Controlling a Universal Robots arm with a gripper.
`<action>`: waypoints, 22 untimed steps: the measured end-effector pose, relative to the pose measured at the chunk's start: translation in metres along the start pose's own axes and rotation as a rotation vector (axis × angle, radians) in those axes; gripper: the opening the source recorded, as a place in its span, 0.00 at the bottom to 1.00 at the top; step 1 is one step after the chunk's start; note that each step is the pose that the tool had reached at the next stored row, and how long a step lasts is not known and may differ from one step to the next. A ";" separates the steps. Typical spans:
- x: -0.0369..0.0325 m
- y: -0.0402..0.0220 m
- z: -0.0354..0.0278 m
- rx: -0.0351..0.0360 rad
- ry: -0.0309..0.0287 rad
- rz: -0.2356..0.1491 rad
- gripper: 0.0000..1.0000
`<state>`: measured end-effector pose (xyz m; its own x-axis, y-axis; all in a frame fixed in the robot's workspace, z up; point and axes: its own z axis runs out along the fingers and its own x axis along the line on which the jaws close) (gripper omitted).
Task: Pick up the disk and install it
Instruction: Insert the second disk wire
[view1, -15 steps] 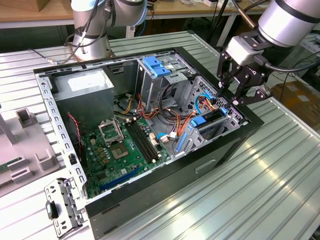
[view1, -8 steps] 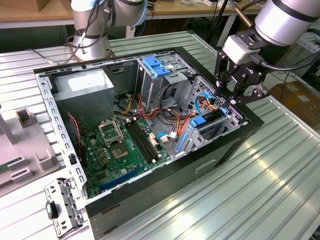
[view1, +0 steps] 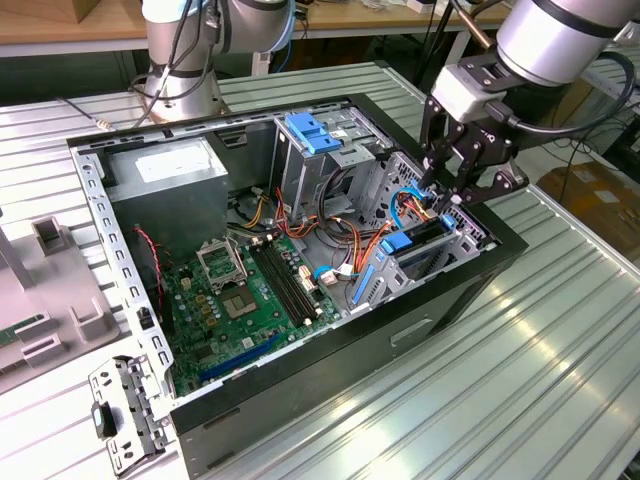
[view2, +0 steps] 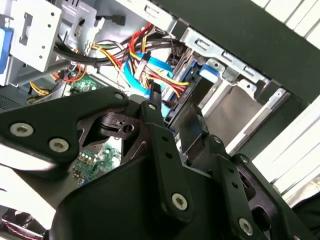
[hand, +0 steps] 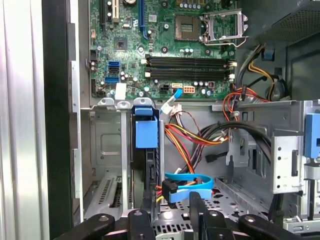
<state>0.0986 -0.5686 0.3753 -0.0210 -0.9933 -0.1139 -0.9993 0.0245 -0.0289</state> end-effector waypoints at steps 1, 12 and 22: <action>0.0000 0.0012 -0.0001 0.0000 -0.0002 0.000 0.42; 0.0006 0.0024 0.0044 -0.0001 -0.0011 0.000 0.42; 0.0009 0.0025 0.0076 -0.0001 -0.0010 0.000 0.42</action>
<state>0.0963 -0.5686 0.3676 -0.0210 -0.9932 -0.1149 -0.9993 0.0244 -0.0288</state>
